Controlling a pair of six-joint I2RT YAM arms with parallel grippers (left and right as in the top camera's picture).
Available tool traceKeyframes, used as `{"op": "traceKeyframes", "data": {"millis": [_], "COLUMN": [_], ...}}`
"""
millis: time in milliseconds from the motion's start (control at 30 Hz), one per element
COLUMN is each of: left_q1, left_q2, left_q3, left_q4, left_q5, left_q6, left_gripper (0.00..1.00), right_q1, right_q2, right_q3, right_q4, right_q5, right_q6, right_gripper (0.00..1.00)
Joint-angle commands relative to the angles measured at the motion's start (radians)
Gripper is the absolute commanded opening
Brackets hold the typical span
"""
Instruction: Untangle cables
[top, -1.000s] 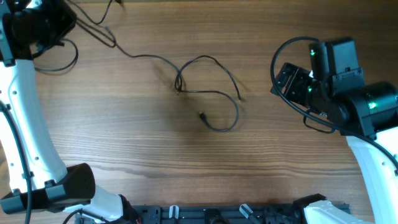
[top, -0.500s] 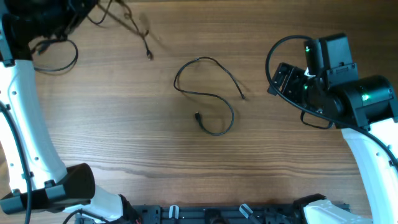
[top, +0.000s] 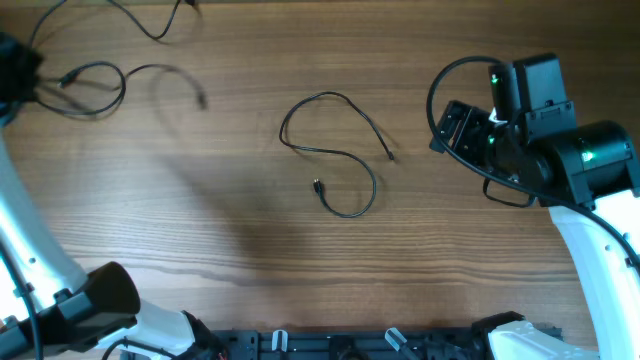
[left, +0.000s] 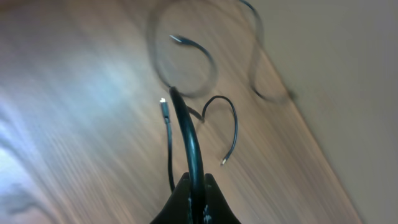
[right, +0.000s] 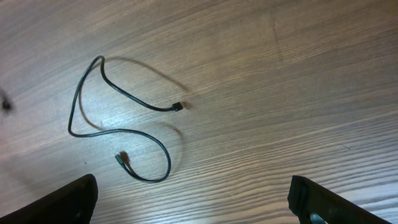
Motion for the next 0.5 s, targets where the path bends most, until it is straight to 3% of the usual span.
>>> {"op": "traceKeyframes", "data": {"millis": [0, 267, 367, 467], "left_q1": [0.066, 0.097, 0.096, 0.096], "left_q2": [-0.003, 0.003, -0.04, -0.134], "left_q3": [0.005, 0.005, 0.005, 0.005], "left_q4": [0.003, 0.013, -0.033, -0.058], "left_q5": [-0.122, -0.203, -0.098, 0.045], "left_q6": [0.033, 0.051, 0.071, 0.21], "left_gripper": [0.04, 0.04, 0.04, 0.04], "right_q1": [-0.003, -0.003, -0.003, -0.003], "right_q2": [0.006, 0.006, 0.007, 0.007], "right_q3": [-0.006, -0.006, -0.006, -0.006], "right_q4": [0.019, 0.024, 0.029, 0.042], "right_q5": [-0.006, -0.006, -0.006, -0.006], "right_q6": [-0.02, -0.021, -0.033, -0.043], "right_gripper": [1.0, 1.0, 1.0, 1.0]}}
